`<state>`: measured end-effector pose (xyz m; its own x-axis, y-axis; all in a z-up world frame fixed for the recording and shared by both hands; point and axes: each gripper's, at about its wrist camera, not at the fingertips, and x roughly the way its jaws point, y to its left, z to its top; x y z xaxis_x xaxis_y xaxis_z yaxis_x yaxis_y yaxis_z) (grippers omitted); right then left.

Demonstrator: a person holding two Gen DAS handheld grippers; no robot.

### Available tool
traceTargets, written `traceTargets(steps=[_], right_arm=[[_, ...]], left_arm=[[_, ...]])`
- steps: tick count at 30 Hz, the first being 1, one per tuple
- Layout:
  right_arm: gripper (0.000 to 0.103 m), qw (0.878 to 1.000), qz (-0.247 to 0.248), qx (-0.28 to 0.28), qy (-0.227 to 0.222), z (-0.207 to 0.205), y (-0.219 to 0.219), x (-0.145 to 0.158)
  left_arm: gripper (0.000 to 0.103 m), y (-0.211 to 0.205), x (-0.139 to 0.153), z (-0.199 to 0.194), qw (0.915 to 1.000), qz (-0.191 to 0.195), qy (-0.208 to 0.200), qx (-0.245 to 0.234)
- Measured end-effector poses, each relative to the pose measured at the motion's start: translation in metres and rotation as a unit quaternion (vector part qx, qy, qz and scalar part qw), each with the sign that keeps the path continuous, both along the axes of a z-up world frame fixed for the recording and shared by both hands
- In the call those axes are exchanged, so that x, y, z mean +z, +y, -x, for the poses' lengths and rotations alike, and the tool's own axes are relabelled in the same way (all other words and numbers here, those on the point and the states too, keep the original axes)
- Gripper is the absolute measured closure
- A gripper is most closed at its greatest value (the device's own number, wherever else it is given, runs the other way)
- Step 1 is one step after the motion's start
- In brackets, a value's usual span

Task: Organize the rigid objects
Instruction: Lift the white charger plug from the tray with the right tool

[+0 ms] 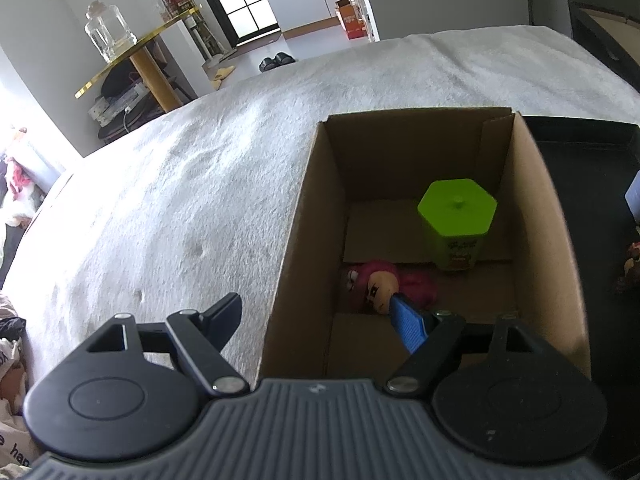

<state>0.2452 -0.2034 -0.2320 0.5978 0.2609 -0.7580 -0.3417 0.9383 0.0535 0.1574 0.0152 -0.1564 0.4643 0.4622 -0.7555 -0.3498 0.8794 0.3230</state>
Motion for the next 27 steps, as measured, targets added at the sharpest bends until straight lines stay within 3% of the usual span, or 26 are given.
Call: traceTargets(steps=[10, 15, 19, 21, 24, 27], right_arm=[[0.08, 1.0, -0.015, 0.008, -0.015, -0.012, 0.004, -0.004], [0.081, 0.996, -0.087, -0.024, 0.015, -0.021, -0.012, -0.007], [0.082, 0.986, -0.147, -0.063, 0.052, -0.028, -0.03, -0.009], [0.082, 0.975, -0.19, -0.084, 0.082, -0.032, -0.04, -0.013], [0.082, 0.971, -0.202, -0.093, 0.091, -0.03, -0.046, -0.014], [0.082, 0.974, -0.189, -0.09, 0.082, -0.026, -0.044, -0.01]], left_arm=[[0.023, -0.002, -0.001, -0.001, 1.0, -0.004, 0.004, -0.001], [0.023, -0.002, -0.001, 0.0, 1.0, -0.007, 0.005, 0.001], [0.023, -0.004, 0.0, 0.0, 1.0, -0.007, 0.004, -0.003], [0.023, -0.004, -0.001, 0.0, 1.0, -0.007, 0.004, -0.005], [0.023, -0.003, 0.0, 0.001, 1.0, -0.007, 0.003, -0.003], [0.023, -0.002, 0.0, 0.001, 1.0, -0.005, 0.002, -0.001]])
